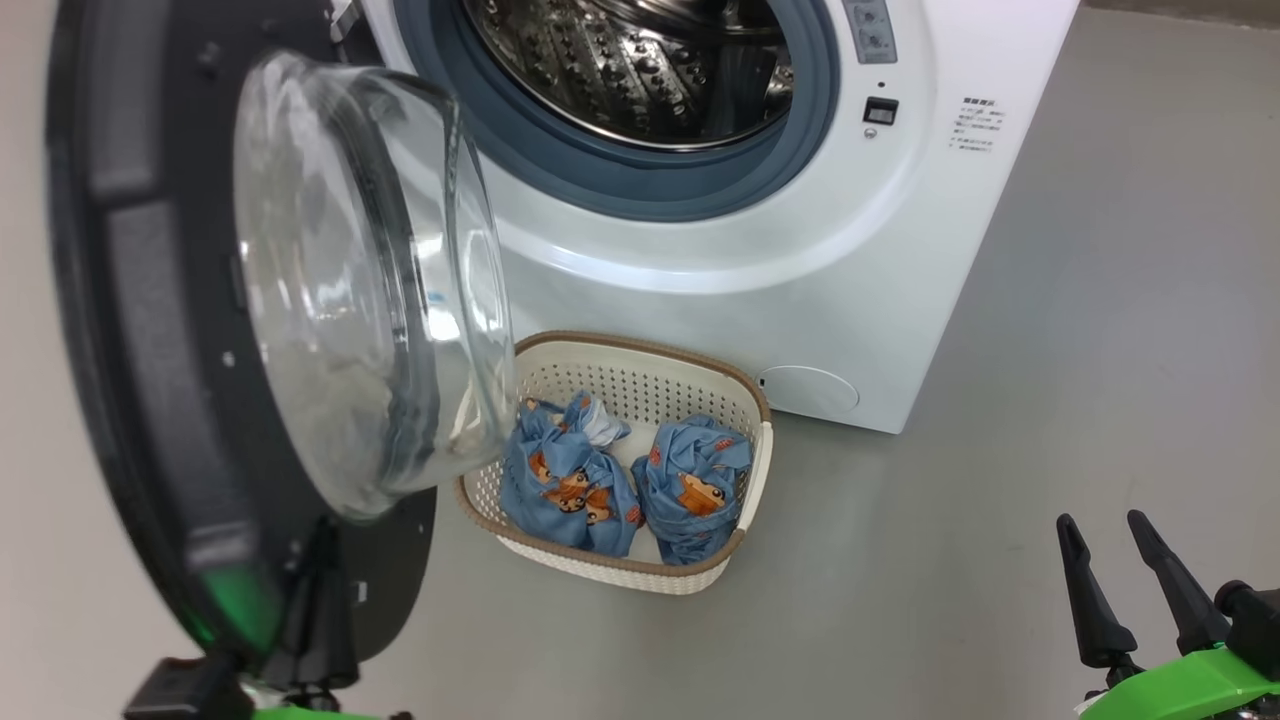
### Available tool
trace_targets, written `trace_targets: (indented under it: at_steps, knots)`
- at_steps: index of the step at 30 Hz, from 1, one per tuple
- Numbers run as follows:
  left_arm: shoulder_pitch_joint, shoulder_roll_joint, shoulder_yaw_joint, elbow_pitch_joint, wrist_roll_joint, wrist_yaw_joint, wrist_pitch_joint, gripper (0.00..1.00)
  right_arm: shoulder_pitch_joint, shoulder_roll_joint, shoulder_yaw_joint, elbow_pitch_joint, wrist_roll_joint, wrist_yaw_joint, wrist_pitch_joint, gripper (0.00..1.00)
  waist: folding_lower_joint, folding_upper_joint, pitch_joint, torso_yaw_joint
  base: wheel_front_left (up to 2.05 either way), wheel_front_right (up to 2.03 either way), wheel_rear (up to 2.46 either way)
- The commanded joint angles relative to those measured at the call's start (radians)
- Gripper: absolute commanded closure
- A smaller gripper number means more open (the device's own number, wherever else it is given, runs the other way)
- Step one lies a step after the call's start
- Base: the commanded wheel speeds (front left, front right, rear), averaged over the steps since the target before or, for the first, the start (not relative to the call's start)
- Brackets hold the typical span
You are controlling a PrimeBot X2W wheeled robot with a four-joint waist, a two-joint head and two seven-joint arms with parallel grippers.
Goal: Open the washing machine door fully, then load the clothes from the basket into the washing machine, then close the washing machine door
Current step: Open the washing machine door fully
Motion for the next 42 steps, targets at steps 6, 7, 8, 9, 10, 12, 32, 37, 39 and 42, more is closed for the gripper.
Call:
trace_targets:
  at_steps: [6,7,8,9,10,12,32,37,39,42]
  knots:
    - [-0.027,0.048,0.103,-0.029,-0.004,0.042,-0.001,1.00,-0.021,-0.023,0.029,-0.024,-0.012,0.003,-0.012,0.00,0.0000,0.0000,0.012,0.008,0.00,0.00,0.00]
    - [-0.029,0.053,0.111,-0.030,-0.005,0.046,-0.001,1.00,-0.023,-0.023,0.029,-0.023,-0.012,0.003,-0.012,0.00,0.0000,0.0000,0.014,0.009,0.00,0.00,0.00]
    - [-0.030,0.058,0.121,-0.029,-0.006,0.051,0.001,1.00,-0.025,-0.023,0.030,-0.023,-0.011,0.003,-0.012,0.00,0.0000,0.0000,0.017,0.009,0.00,0.00,0.00]
    - [-0.032,0.062,0.130,-0.028,-0.009,0.055,0.002,1.00,-0.027,-0.023,0.031,-0.023,-0.011,0.003,-0.012,0.00,0.0000,0.0000,0.020,0.009,0.00,0.00,0.00]
    - [-0.034,0.067,0.140,-0.027,-0.010,0.060,0.002,1.00,-0.028,-0.024,0.031,-0.023,-0.011,0.003,-0.012,0.00,0.0000,0.0000,0.023,0.010,0.00,0.00,0.00]
    - [-0.037,0.077,0.160,-0.027,-0.014,0.068,0.003,1.00,-0.031,-0.025,0.031,-0.024,-0.011,0.003,-0.012,0.00,0.0000,0.0000,0.027,0.011,0.00,0.00,0.00]
    - [-0.099,0.171,0.312,0.043,-0.066,0.090,0.006,1.00,-0.048,-0.036,0.030,-0.029,-0.012,0.003,-0.012,0.00,0.0000,0.0000,0.059,0.019,0.00,0.00,0.00]
    - [-0.131,0.202,0.353,0.109,-0.076,0.087,0.000,1.00,-0.046,-0.038,0.029,-0.027,-0.012,0.003,-0.012,0.00,0.0000,0.0000,0.059,0.022,0.00,0.00,0.00]
    - [-0.149,0.215,0.368,0.141,-0.082,0.082,-0.003,1.00,-0.046,-0.039,0.028,-0.026,-0.011,0.003,-0.012,0.00,0.0000,0.0000,0.060,0.022,0.00,0.00,0.00]
    - [-0.181,0.233,0.398,0.194,-0.096,0.074,-0.006,1.00,-0.046,-0.042,0.028,-0.025,-0.010,0.003,-0.012,0.00,0.0000,0.0000,0.063,0.023,0.00,0.00,0.00]
